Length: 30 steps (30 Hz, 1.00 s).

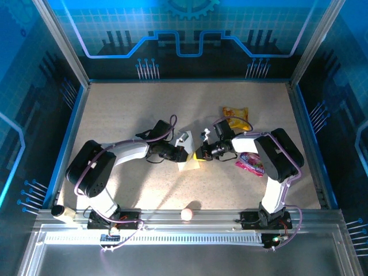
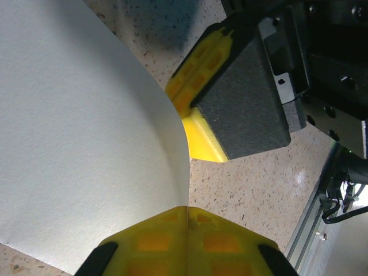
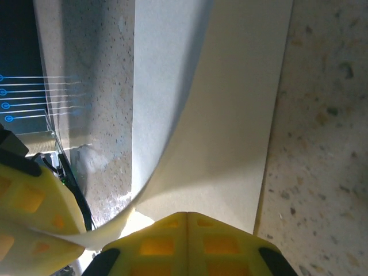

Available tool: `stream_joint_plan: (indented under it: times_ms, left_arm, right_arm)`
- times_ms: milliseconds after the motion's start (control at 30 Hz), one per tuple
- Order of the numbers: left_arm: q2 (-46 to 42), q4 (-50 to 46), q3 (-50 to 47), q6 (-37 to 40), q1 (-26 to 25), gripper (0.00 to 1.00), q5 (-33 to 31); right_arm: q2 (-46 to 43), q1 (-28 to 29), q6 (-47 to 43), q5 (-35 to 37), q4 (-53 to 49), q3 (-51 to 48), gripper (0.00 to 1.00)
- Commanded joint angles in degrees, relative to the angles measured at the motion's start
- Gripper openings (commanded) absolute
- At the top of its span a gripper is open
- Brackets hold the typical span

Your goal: Fold a paper plane with a square sheet of paper (fold left side to right side)

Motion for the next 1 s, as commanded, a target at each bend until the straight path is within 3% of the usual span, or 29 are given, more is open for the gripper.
stream_joint_plan:
  times_ms: [0,400,967]
  left_arm:
    - [-1.41,0.67,-1.14,1.17,0.33,0.00,1.57]
    - [-1.08,1.92,-2.72,-0.06,0.51,0.00,0.47]
    - [1.02,-1.34,-2.46,1.78,3.85,0.00,0.36]
  right_arm:
    - [1.75,1.07,-1.66,0.54,-2.69,2.23,0.00]
    - [4.88,2.87,-4.64,9.38,-13.43,4.46,0.00]
    - [4.11,3.84,-3.44,11.04,-14.74,3.58,0.00]
